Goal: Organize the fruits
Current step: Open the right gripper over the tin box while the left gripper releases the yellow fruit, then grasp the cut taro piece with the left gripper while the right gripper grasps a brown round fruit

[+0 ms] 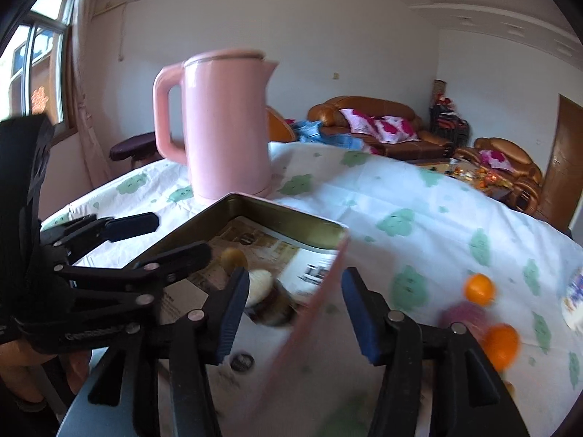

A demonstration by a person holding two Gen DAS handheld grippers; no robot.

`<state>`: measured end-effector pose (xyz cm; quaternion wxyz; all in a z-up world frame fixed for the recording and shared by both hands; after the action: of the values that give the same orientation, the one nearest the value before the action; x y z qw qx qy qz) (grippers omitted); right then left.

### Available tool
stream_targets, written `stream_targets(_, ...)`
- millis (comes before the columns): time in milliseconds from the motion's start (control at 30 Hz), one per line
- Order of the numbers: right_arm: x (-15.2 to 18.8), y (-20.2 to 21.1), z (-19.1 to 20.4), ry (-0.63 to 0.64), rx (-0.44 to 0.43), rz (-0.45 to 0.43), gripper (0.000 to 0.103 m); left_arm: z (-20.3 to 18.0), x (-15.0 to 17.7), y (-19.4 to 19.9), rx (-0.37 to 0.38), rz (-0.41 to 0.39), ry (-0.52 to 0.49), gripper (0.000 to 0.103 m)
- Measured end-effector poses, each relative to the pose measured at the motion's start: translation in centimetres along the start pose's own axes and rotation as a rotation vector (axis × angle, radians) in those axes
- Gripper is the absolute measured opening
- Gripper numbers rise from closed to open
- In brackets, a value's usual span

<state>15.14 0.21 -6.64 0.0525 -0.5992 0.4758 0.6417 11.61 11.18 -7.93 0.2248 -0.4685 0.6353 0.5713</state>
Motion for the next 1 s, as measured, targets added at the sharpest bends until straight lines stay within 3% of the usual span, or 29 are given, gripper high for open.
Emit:
stream_targets(300, 6.2, 7.8, -6.6, -0.086, 0.171, 0.041, 0.056, -5.5, 2.2, 2.1, 0.107, 0.009, -0.082, 0.084)
stream_targets(500, 9.8, 8.2, -7.4, -0.120, 0.119, 0.115, 0.056, -8.8, 3.5, 1.8, 0.134, 0.040, -0.140, 0.084)
stream_targets(900, 12.1, 5.4, -6.5, -0.146, 0.008, 0.268, 0.056, -12.0, 4.7, 0.9, 0.148, 0.081, -0.210, 0.084)
stream_targets(967, 12.3, 5.3, -6.6, -0.149, 0.007, 0.281, 0.051, -12.6, 4.9, 0.7, 0.156, 0.097, -0.222, 0.084)
stream_targets(1000, 12.2, 5.2, -6.6, -0.148, 0.010, 0.284, 0.041, -12.8, 5.0, 0.7, 0.162, 0.102, -0.226, 0.084)
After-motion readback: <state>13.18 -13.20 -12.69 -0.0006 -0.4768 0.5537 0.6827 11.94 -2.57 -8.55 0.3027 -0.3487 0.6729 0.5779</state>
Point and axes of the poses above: each gripper's, at about its wrist camera, not at the fingertips, and y roughly against the way its jaws point, z to its left, x to its underside, the point moved 6 cm from there along -y, roughly the way its jaws point, and after that the axes turned 10 degrees about y, right-handed, at the moved point
